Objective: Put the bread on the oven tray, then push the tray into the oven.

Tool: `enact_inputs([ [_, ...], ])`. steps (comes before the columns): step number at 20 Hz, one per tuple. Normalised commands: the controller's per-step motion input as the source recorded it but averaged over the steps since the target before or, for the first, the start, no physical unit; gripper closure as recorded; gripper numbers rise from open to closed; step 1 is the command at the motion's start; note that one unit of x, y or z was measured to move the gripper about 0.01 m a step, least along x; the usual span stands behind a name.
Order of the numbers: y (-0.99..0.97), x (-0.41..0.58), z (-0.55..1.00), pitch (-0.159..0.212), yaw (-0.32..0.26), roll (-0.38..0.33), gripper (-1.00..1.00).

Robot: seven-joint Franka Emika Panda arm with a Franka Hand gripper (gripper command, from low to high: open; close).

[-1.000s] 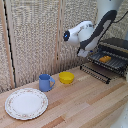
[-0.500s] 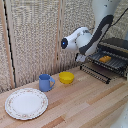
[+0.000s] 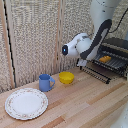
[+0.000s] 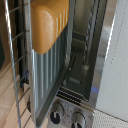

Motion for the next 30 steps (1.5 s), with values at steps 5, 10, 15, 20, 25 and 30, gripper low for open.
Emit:
enact_inputs([
  [5, -0.32, -0.081, -0.05, 0.000, 0.068, -0.088, -1.00],
  [10, -0.27, -0.017, -0.21, 0.029, 0.072, -0.031, -1.00],
  [15, -0.33, 0.000, -0.18, 0.056, 0.086, -0.010, -1.00],
  [20, -0.41, -0.027, 0.00, 0.007, 0.080, 0.000, -1.00],
  [25, -0.23, 0.000, 0.08, 0.034, 0.030, 0.005, 1.00],
  [30, -0.08, 0.000, 0.07, 0.029, 0.020, 0.000, 1.00],
])
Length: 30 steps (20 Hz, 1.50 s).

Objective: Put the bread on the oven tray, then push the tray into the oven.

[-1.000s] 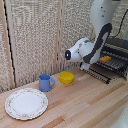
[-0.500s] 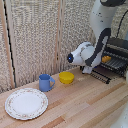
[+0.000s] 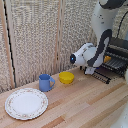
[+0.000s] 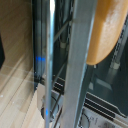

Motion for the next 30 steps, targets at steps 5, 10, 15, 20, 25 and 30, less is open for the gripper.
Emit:
enact_inputs([
  [5, -0.12, 0.000, 0.07, 0.012, 0.003, 0.000, 1.00],
  [10, -0.19, 0.000, 0.16, 0.006, -0.001, 0.013, 1.00],
  [15, -0.12, 0.013, 0.28, 0.008, 0.000, 0.063, 1.00],
  [20, -0.15, 0.155, 0.61, 0.076, 0.000, 0.127, 1.00],
  [25, -0.20, 0.206, 0.63, 0.139, 0.000, 0.154, 1.00],
  [30, -0.64, 0.123, 0.50, 0.091, 0.001, 0.184, 1.00],
])
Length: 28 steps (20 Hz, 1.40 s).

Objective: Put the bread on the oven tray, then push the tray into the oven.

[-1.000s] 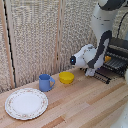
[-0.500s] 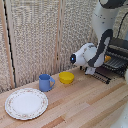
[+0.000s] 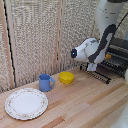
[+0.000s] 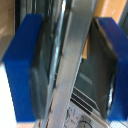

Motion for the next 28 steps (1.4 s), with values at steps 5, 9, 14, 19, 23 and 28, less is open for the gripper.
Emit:
enact_inputs([
  [5, -0.98, -0.009, 0.38, 0.086, 0.000, 0.117, 1.00],
  [9, -1.00, -0.047, 0.33, 0.064, 0.000, 0.098, 1.00],
  [14, -1.00, -0.050, 0.32, 0.040, 0.000, 0.084, 1.00],
  [19, -1.00, -0.036, 0.32, 0.028, 0.000, 0.088, 1.00],
  [23, -1.00, -0.056, 0.26, 0.005, 0.000, 0.083, 1.00],
  [28, -0.85, -0.131, 0.11, 0.000, 0.027, 0.023, 1.00],
])
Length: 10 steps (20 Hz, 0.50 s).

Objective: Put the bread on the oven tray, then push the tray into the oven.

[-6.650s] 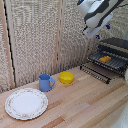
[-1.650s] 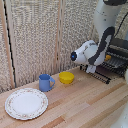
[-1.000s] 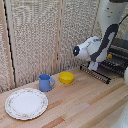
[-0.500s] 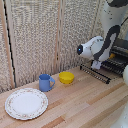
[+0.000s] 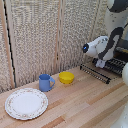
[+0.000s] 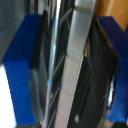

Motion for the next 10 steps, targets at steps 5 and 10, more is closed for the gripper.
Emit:
enact_inputs([
  [5, -0.31, -0.025, 0.04, 0.000, 0.006, 0.034, -1.00],
  [10, 0.14, 0.099, 0.18, 0.004, 0.000, 0.094, -1.00],
])
